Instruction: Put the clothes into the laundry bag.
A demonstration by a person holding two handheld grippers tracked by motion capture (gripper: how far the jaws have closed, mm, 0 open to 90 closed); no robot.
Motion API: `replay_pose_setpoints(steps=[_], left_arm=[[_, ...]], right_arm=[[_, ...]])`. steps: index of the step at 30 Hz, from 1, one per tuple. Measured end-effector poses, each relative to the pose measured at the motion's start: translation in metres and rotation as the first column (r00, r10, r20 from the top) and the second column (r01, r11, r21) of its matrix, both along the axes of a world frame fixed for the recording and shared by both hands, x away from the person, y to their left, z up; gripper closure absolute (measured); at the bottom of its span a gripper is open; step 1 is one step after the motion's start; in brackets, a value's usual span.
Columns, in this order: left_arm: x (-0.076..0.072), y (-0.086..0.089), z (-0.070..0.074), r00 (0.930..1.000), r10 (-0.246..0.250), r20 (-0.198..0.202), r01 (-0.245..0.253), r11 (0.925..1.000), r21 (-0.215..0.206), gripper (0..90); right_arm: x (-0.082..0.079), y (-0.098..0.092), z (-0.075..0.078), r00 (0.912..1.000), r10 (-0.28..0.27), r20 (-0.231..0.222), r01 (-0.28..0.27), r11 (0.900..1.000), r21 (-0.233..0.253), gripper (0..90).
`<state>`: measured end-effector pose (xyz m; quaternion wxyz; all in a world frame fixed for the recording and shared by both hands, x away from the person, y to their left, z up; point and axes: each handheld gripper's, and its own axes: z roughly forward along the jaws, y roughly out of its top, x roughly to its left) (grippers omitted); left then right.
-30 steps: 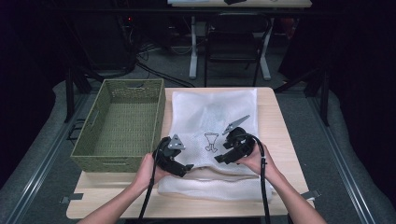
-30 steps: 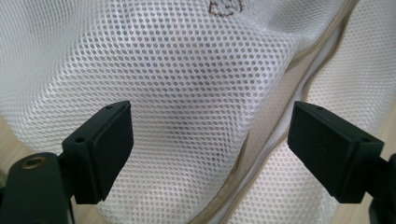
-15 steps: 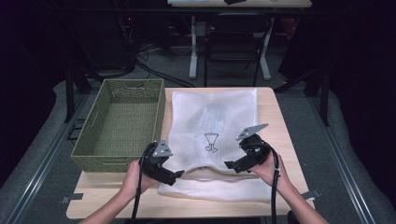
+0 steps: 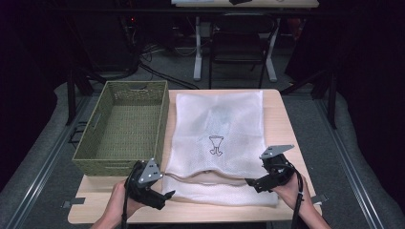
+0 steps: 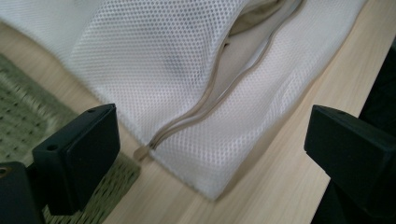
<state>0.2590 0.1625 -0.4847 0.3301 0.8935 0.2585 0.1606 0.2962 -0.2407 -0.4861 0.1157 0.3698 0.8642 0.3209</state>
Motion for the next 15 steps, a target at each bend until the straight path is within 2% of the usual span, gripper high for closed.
replay_pose_setpoints(steps=[9, 13, 15], left_arm=[[-0.013, 0.031, -0.008, 0.997, 0.074, -0.021, -0.074, 0.9973, 0.001, 3.0], [-0.014, 0.045, -0.014, 0.991, 0.128, -0.039, -0.128, 0.9917, -0.004, 2.1], [-0.015, 0.052, -0.018, 0.9878, 0.15, -0.042, -0.15, 0.9887, 0.007, 1.7]], right_arm=[[-0.017, -0.023, -0.011, 0.9982, -0.059, -0.013, 0.059, 0.998, 0.001, 2.8], [-0.019, -0.03, -0.013, 0.9966, -0.082, -0.01, 0.082, 0.997, 0.009, 2.8], [-0.02, -0.031, -0.016, 0.9961, -0.088, 0.002, 0.088, 0.996, 0.007, 2.9]])
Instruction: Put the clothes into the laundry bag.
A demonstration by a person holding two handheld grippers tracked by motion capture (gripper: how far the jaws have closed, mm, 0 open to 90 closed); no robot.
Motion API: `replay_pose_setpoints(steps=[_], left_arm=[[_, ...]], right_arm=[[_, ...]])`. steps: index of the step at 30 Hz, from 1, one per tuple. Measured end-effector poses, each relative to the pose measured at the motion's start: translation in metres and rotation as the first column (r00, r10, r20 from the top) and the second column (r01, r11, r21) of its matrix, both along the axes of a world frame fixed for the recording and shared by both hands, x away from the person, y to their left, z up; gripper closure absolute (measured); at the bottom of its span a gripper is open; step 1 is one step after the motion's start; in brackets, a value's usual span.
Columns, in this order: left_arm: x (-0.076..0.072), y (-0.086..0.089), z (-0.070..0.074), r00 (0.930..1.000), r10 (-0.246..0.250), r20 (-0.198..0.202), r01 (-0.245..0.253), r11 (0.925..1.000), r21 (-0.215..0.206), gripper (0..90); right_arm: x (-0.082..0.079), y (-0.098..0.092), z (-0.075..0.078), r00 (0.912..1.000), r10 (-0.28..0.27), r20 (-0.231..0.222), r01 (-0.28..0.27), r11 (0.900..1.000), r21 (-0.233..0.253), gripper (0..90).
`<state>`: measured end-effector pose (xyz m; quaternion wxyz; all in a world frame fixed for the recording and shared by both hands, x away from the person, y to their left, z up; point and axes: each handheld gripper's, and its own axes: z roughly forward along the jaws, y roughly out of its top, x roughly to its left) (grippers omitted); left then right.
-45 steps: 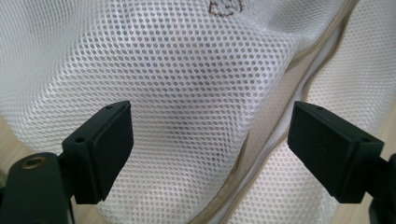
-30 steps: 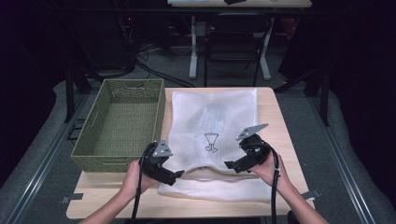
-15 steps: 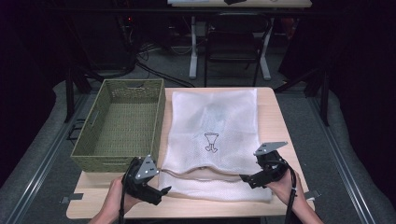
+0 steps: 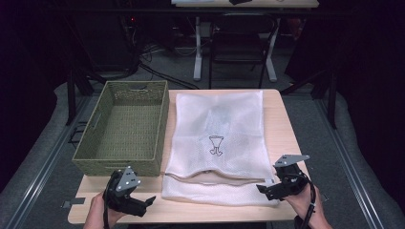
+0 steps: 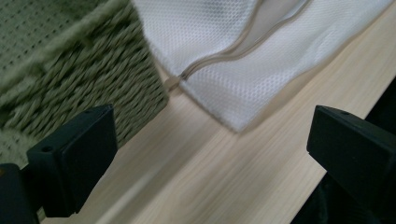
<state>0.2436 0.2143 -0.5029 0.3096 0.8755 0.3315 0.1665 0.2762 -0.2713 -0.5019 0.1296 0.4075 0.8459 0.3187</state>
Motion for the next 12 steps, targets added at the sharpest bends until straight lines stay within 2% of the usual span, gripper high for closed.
replay_pose_setpoints(steps=[3, 4, 5, 7, 12], left_arm=[[0.0, 0.006, -0.008, 0.9997, 0.019, -0.016, -0.019, 0.9998, 0.009, 1.4], [0.002, 0.006, -0.009, 0.9995, 0.013, -0.029, -0.012, 0.9996, 0.026, 0.3], [0.003, 0.007, -0.009, 0.9995, 0.012, -0.03, -0.011, 0.9996, 0.026, 0.0], [0.004, 0.007, -0.01, 0.9992, 0.017, -0.035, -0.017, 0.9998, 0.008, 0.0], [0.009, 0.003, -0.016, 0.998, -0.01, -0.062, 0.011, 0.9997, 0.02, 0.0]], right_arm=[[0.001, 0.001, -0.004, 0.9999, 0.004, -0.013, -0.004, 1.0, -0.026, 2.4], [0.001, 0.002, -0.004, 0.9999, 0.005, -0.014, -0.005, 0.999, -0.036, 2.3], [0.002, 0.002, -0.005, 0.9999, 0.007, -0.009, -0.007, 0.999, -0.046, 2.2], [0.001, 0.002, -0.005, 0.9998, 0.014, -0.014, -0.015, 0.999, -0.048, 2.1], [0.002, 0.0, -0.006, 0.9999, 0.001, -0.011, -0.001, 0.999, -0.051, 2.2]])
